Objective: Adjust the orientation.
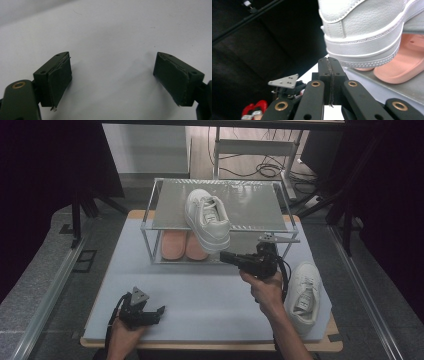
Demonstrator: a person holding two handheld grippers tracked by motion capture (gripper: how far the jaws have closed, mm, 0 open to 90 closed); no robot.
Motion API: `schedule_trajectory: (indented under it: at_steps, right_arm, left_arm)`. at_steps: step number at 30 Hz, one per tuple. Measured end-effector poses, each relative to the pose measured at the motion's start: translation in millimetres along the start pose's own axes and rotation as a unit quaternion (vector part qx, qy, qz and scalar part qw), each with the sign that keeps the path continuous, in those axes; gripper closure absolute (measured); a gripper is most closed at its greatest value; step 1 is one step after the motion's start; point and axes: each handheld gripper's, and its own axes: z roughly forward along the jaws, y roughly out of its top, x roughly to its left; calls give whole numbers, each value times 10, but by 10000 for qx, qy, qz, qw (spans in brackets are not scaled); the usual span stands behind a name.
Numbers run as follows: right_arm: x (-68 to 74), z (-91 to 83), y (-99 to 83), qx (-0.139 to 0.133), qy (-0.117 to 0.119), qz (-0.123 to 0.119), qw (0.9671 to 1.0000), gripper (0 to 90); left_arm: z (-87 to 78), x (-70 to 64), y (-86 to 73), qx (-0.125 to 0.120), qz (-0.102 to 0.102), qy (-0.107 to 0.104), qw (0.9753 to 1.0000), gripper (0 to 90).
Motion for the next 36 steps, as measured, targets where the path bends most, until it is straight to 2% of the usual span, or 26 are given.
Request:
schedule_trajectory:
  at_steps: [5,8,11,20,28,36]
  right_arm:
    - [-69,69,16,-51,-108,30,9999,900]
    - [-108,81,29,-121,56,121,9998,900]
    - [-96,120,44,-67,-11,53,10000,900]
    - [-119,399,129,85,-10,61,9999,900]
    - [-178,623,195,92,5,64,9999,900]
    - [-219,797,267,141,-140,-3,9998,900]
  left_arm:
    - [1,0,-1,-11,-3,5,10000,150]
    - [2,0,-1,-11,-8,3,10000,150]
    - [2,0,-1,-10,-7,3,10000,150]
    - [2,0,-1,-14,-8,5,10000,150]
    - [1,0,-2,-18,-6,8,10000,151]
    - [1,-2,-3,-22,-9,14,10000,151]
